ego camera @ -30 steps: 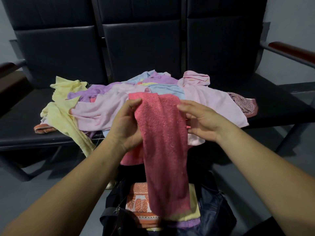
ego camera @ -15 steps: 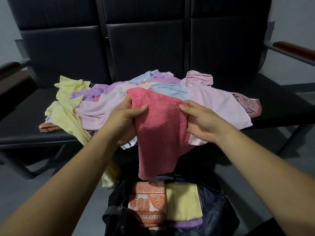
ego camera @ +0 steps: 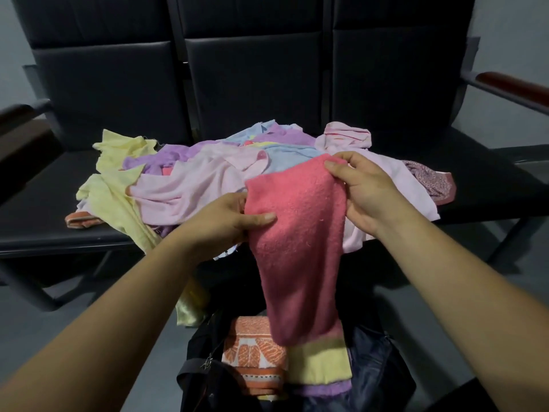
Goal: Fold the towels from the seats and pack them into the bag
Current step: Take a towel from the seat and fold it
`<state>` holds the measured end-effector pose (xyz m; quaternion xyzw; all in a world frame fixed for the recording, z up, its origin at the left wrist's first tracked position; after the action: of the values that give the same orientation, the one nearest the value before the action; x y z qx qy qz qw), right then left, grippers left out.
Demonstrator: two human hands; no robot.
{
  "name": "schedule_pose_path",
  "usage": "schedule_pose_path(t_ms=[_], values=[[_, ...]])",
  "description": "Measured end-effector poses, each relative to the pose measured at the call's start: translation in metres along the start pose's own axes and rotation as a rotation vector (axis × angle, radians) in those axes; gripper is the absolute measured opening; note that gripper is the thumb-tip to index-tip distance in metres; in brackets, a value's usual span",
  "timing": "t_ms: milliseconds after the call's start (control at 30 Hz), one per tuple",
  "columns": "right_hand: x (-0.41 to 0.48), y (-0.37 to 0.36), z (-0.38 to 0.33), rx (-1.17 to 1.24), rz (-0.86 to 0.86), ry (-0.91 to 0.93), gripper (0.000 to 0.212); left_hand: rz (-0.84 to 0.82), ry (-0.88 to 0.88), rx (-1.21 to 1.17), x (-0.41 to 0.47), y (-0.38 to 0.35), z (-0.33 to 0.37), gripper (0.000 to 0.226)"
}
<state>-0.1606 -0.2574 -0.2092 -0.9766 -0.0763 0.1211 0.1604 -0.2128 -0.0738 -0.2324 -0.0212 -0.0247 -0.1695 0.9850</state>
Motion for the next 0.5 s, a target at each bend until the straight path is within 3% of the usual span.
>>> schedule_pose_path(t_ms=[67, 167, 267, 333, 400, 500], values=[[0.002, 0.009, 0.001, -0.211, 0.098, 0.035, 0.006, 0.031, 0.060, 0.009, -0.002, -0.002, -0.006, 0.023], [0.001, 0.016, 0.001, -0.407, 0.184, 0.051, 0.007, 0.062, 0.066, -0.026, -0.003, -0.002, -0.011, 0.039], [0.000, 0.018, 0.001, -0.489, 0.196, 0.001, 0.011, 0.196, 0.009, -0.251, -0.001, -0.005, -0.005, 0.043], [-0.003, 0.017, 0.010, -0.374, 0.135, -0.125, 0.010, 0.274, -0.008, -0.416, 0.002, -0.007, -0.002, 0.042], [-0.009, 0.008, 0.027, -0.028, -0.002, -0.319, 0.014, 0.280, -0.015, -0.531, 0.003, -0.012, 0.002, 0.044], [-0.015, 0.004, 0.052, 0.258, -0.085, -0.553, 0.044, 0.267, -0.054, -0.664, 0.003, -0.017, 0.008, 0.050]])
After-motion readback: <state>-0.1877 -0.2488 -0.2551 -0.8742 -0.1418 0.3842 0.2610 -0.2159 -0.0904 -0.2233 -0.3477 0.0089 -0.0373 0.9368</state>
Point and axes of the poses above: each hand's wrist, its own x-axis towards the middle knuckle, its own y-axis out of the back of the hand, z = x × y, the point moved 9 cm from there along x, towards the middle knuckle, and after that the axes turned 11 degrees about -y, right-handed, at the moved point
